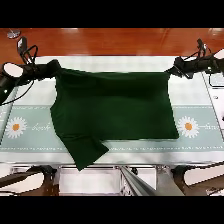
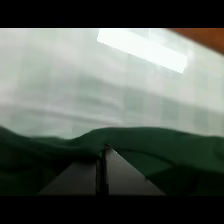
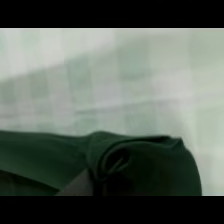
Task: Fold the shirts.
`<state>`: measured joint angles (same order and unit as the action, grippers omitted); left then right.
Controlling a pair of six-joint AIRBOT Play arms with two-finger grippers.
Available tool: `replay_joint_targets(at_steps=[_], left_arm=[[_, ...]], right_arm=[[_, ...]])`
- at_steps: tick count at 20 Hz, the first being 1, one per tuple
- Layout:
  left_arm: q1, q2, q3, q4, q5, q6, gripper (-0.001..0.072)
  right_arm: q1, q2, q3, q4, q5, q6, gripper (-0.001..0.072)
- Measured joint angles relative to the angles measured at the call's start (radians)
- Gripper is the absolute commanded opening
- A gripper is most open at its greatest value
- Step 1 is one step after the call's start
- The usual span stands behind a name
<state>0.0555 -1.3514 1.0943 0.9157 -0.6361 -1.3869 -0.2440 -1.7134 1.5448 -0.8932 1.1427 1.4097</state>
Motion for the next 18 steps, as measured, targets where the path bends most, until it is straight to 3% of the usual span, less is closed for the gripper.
replay_joint_targets(at_steps=[4, 7, 18], left_arm=[[0.048, -0.014, -0.025, 0.023, -0.265, 0.073, 0.0015], [0.057, -0.049, -0.073, 0.043, -0.377, 0.095, 0.0015], [0.124, -0.113, -0.084, 0.062, -0.528, 0.111, 0.0015]], right_arm=[[0.008, -0.013, -0.004, -0.089, 0.146, -0.011, 0.0033], [0.021, -0.016, -0.059, -0.169, 0.183, -0.009, 0.0033], [0.043, -0.014, -0.116, -0.262, 0.233, 0.021, 0.0034]])
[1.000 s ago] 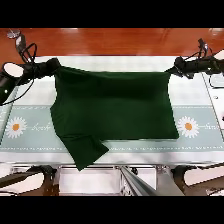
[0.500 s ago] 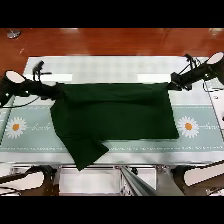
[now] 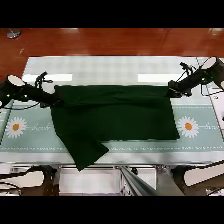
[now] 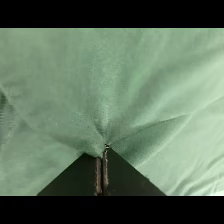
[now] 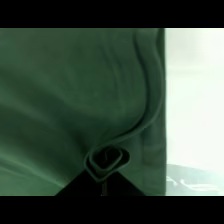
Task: Fold the shirts.
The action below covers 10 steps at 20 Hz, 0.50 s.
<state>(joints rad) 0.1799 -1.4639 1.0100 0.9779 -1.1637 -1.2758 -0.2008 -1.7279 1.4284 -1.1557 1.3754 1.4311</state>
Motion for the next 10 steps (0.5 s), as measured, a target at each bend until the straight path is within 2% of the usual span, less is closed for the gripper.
replay_joint_targets(at_steps=[2, 3, 4, 5, 6, 10], left_arm=[[0.011, -0.001, 0.006, 0.001, -0.021, 0.0, 0.0017], [0.014, -0.002, 0.009, 0.001, -0.024, 0.0, 0.0026], [0.013, -0.002, 0.01, 0.0, -0.034, 0.0, 0.0215], [0.01, -0.002, 0.011, 0.001, -0.041, 0.0, 0.0646], [0.008, -0.002, 0.012, 0.0, -0.04, 0.0, 0.0702], [0.022, 0.006, 0.01, 0.014, -0.105, -0.005, 0.0702]], right_arm=[[0.001, 0.0, -0.001, -0.008, -0.012, 0.01, 0.0034], [0.002, 0.0, -0.001, -0.014, -0.015, 0.018, 0.0071], [0.002, 0.0, -0.001, -0.018, -0.02, 0.027, 0.0323], [0.002, -0.001, -0.001, -0.024, -0.027, 0.037, 0.0629], [0.002, -0.001, -0.001, -0.025, -0.026, 0.047, 0.0618], [-0.021, 0.031, 0.002, -0.062, 0.043, 0.047, 0.0618]])
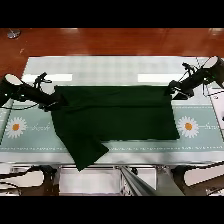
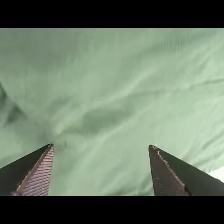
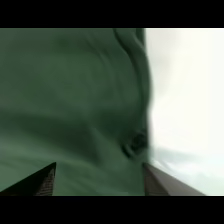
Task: Fold the shirts.
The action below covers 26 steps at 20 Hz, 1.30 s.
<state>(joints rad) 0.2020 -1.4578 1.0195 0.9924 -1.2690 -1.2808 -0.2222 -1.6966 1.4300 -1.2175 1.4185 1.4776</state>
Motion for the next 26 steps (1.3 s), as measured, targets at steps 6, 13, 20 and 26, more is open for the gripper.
replay_joint_targets(at_steps=[6, 13, 20, 26], left_arm=[[0.148, 0.185, -0.225, 0.077, -0.071, -0.053, 0.0702], [0.338, 0.491, -0.615, -0.054, -0.047, -0.048, 0.0701], [0.234, 0.565, -0.715, -0.111, 0.031, -0.113, 0.0701], [0.127, 0.572, -0.757, -0.148, 0.073, -0.137, 0.0701]], right_arm=[[-0.153, 0.299, -0.34, 0.033, -0.117, -0.051, 0.0617], [-0.221, 0.622, -0.836, 0.362, -0.316, -0.211, 0.0617], [-0.229, 0.672, -0.931, 0.488, -0.349, -0.261, 0.0617], [-0.229, 0.677, -0.939, 0.504, -0.356, -0.257, 0.0617]])
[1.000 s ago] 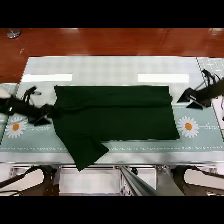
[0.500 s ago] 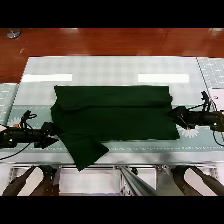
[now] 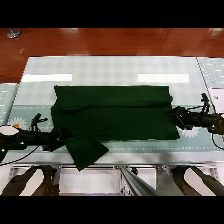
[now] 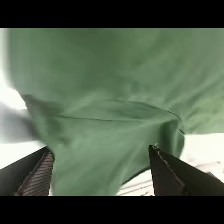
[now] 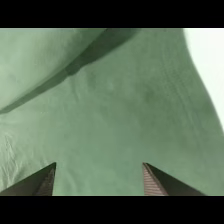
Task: Fold the shirts.
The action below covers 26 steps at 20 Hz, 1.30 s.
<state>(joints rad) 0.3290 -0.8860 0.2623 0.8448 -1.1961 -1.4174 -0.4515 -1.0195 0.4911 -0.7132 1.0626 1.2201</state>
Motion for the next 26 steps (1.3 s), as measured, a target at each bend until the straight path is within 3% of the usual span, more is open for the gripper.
replay_joint_targets(at_steps=[1, 2, 3, 4, 9, 15, 18, 23, 24, 25, 26], left_arm=[[-0.025, 0.0, -0.011, -0.025, 0.011, 0.013, 0.0696], [-0.052, 0.0, -0.02, -0.043, 0.023, 0.024, 0.0598], [-0.073, 0.0, -0.026, -0.048, 0.04, 0.034, 0.0225], [-0.09, -0.001, -0.032, -0.045, 0.064, 0.043, 0.0018], [-0.121, 0.0, -0.039, -0.076, 0.091, 0.096, 0.0015], [-0.129, 0.0, -0.04, -0.089, 0.092, 0.119, 0.0015], [-0.129, 0.0, -0.04, -0.09, 0.093, 0.12, 0.0016], [-0.129, 0.0, -0.04, -0.105, 0.094, 0.123, 0.0016], [-0.129, 0.0, -0.04, -0.107, 0.095, 0.123, 0.0016], [-0.129, 0.0, -0.04, -0.11, 0.095, 0.123, 0.0016], [-0.129, 0.0, -0.04, -0.113, 0.095, 0.123, 0.0016]], right_arm=[[-0.003, 0.0, 0.007, -0.01, -0.002, 0.005, 0.0617], [-0.009, 0.0, 0.019, -0.027, -0.004, 0.018, 0.0617], [-0.02, 0.0, 0.035, -0.059, -0.002, 0.037, 0.0617], [-0.034, 0.0, 0.051, -0.095, 0.009, 0.057, 0.0617], [-0.087, 0.0, 0.076, -0.343, 0.152, 0.194, 0.0617], [-0.1, -0.015, 0.033, -0.494, 0.244, 0.268, 0.0617], [-0.101, -0.064, 0.028, -0.486, 0.263, 0.264, 0.0617], [-0.101, -0.145, 0.05, -0.345, 0.215, 0.225, 0.0616], [-0.098, -0.159, 0.054, -0.313, 0.205, 0.217, 0.0576], [-0.09, -0.173, 0.056, -0.288, 0.19, 0.211, 0.0334], [-0.076, -0.184, 0.059, -0.275, 0.165, 0.2, 0.0024]])
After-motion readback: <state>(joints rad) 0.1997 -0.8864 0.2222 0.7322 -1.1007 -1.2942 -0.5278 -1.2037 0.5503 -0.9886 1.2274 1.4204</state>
